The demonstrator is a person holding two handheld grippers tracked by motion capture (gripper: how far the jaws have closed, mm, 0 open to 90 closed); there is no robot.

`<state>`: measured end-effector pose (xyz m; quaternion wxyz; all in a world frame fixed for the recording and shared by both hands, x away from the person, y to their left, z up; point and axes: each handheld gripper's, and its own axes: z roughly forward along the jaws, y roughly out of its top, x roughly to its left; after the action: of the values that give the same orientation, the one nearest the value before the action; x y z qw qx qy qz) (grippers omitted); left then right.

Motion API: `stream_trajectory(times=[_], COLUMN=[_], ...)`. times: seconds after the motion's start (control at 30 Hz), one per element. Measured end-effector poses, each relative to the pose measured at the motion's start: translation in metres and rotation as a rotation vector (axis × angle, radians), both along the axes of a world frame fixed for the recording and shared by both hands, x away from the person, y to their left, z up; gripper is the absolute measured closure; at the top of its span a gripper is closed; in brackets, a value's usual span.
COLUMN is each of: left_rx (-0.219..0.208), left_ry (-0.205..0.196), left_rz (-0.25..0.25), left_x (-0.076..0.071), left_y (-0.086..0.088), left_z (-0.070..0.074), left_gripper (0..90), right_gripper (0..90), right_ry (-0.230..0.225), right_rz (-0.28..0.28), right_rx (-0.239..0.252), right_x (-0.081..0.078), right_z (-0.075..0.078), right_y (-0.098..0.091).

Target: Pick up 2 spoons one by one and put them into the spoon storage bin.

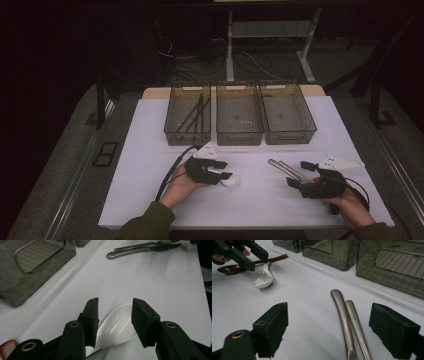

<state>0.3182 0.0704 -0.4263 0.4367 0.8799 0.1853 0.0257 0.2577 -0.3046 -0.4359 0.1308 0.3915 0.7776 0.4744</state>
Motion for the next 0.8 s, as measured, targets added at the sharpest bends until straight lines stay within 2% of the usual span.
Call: stream_trajectory(times=[0.3,0.5,0.8], left_rx=[0.027,0.066,0.101], left_ry=[0.035,0.021,0.018], left_rz=[-0.04,-0.066,-0.077], left_x=[0.003,0.003,0.002], left_y=[-0.013,-0.015,-0.018], left_z=[-0.008,-0.011,-0.015], left_gripper=[52.1,48.2,43.1], right_gripper=[15.4,15.4,15.4], right_ry=[0.002,0.004,0.004], right_rz=[0.002,0.0,0.0], right_rx=[-0.002,0.001,0.001], right_x=[0.0,0.0,0.0], right_z=[0.0,0.0,0.0], right_y=[0.0,0.0,0.0])
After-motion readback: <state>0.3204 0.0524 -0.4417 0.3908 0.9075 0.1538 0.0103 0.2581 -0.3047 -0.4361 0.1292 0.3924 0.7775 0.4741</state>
